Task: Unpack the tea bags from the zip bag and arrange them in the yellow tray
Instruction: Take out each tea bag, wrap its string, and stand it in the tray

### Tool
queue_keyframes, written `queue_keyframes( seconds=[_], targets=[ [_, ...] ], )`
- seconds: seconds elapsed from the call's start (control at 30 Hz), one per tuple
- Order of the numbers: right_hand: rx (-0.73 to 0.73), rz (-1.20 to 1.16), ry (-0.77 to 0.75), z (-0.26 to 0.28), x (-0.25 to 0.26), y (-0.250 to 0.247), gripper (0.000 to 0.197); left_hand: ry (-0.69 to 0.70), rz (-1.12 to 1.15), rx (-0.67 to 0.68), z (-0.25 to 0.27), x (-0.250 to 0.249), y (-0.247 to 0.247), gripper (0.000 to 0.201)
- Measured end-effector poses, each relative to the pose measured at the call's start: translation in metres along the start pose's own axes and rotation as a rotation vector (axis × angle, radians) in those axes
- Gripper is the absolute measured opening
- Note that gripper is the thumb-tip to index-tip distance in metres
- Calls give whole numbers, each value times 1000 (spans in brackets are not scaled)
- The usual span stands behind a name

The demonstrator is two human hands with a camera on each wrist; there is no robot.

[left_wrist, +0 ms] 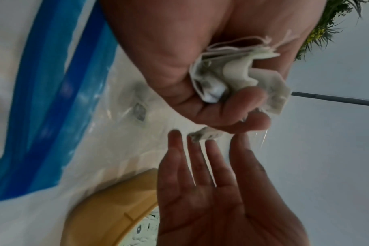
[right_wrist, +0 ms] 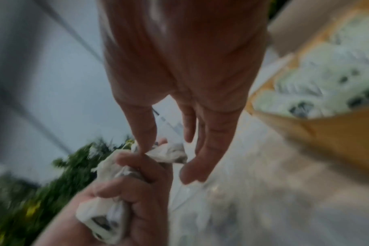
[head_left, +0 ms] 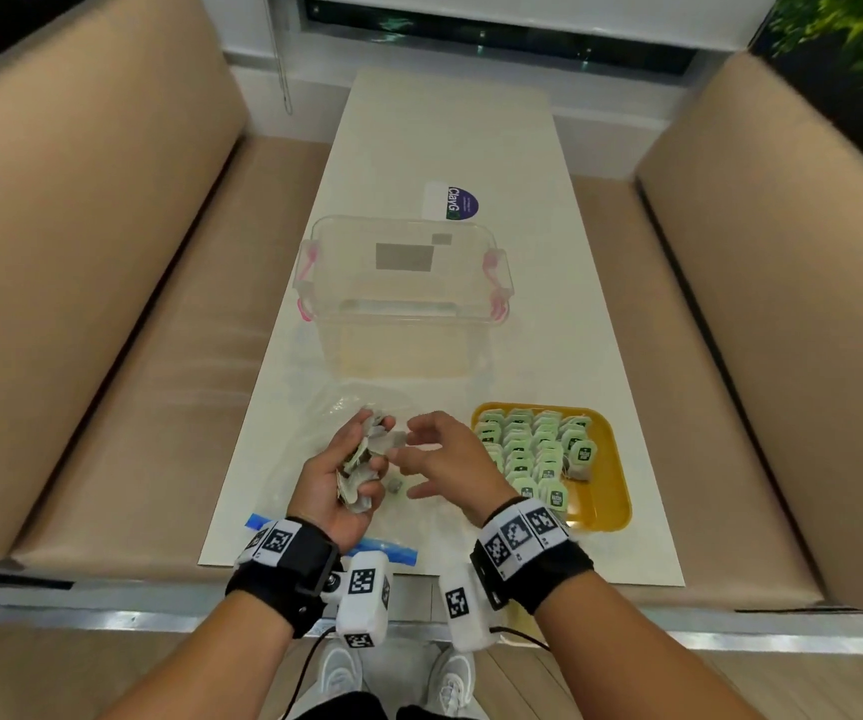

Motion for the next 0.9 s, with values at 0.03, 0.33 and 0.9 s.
queue_keyframes(
  seconds=[0.03,0.33,0.9],
  targets=[
    [58,-92,53,0,-1,4,39,-15,10,16,0,1,2,43],
    [-91,-7,-173,2,16,-6,8,77,4,-65,-3,-7,-3,23],
    [-86,737,-567,-4,0,27,19,65,-362,-183,-9,9,-14,32]
  ],
)
Point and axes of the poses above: each hand's wrist, its own z-axis away from the middle knuckle, its own y-axis out of the palm, x = y × z, the point moved 4 cm from there along -z, towards the middle knuckle, and after that the axes turned 8 degrees about -z, right-handed, at the moved point
